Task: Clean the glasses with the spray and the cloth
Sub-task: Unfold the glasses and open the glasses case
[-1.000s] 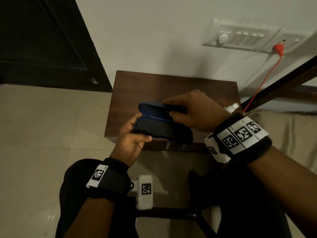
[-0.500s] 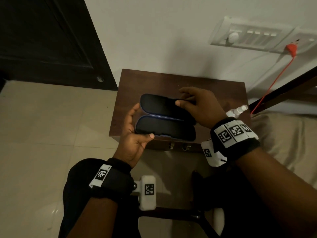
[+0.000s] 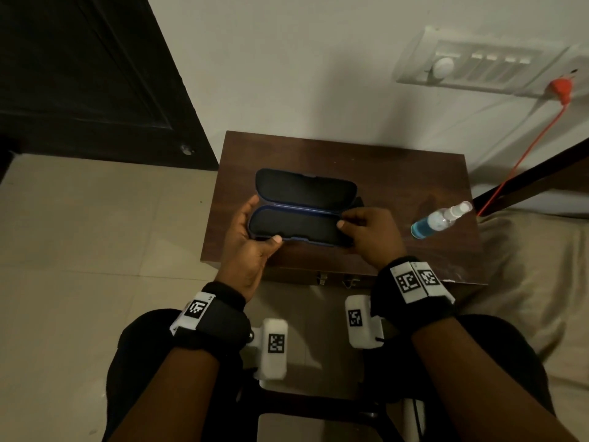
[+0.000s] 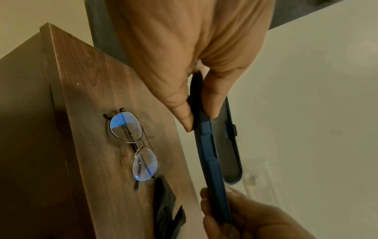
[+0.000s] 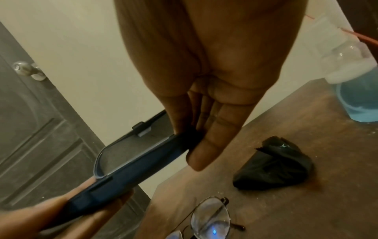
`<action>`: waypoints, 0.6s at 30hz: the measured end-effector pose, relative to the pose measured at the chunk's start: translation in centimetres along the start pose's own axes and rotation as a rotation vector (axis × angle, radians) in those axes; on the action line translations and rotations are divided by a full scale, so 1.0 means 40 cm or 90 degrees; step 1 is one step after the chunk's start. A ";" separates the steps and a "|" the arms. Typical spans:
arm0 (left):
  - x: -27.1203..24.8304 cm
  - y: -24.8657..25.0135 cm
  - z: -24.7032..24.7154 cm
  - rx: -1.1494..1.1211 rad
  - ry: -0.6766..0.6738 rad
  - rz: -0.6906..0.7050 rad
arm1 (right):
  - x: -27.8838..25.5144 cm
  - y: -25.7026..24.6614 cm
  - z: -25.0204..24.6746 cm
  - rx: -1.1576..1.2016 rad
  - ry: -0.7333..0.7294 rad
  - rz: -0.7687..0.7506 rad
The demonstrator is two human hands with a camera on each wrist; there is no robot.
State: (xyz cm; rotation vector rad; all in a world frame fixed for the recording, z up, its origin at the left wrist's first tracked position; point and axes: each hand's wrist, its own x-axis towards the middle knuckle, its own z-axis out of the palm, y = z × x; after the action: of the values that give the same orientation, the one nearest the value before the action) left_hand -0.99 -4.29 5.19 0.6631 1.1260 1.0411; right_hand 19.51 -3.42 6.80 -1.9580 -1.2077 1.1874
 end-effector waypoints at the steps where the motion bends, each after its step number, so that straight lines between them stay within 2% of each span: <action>1: 0.012 0.002 -0.002 0.060 0.011 0.006 | 0.015 0.003 0.007 -0.003 0.007 0.001; 9: 0.185 0.012 -0.037 0.616 0.010 0.087 | 0.159 0.000 0.052 -0.165 0.027 -0.030; 14: 0.254 -0.002 -0.066 0.687 -0.028 0.043 | 0.223 0.011 0.073 -0.221 0.001 -0.007; 18: 0.277 -0.014 -0.071 0.717 -0.011 0.046 | 0.255 0.020 0.090 -0.242 -0.010 -0.002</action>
State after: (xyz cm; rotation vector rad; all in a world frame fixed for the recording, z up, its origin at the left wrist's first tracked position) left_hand -2.69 5.41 -0.63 1.5883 1.6543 0.3653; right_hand 18.76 5.36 0.47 -2.2172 -1.5345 1.0296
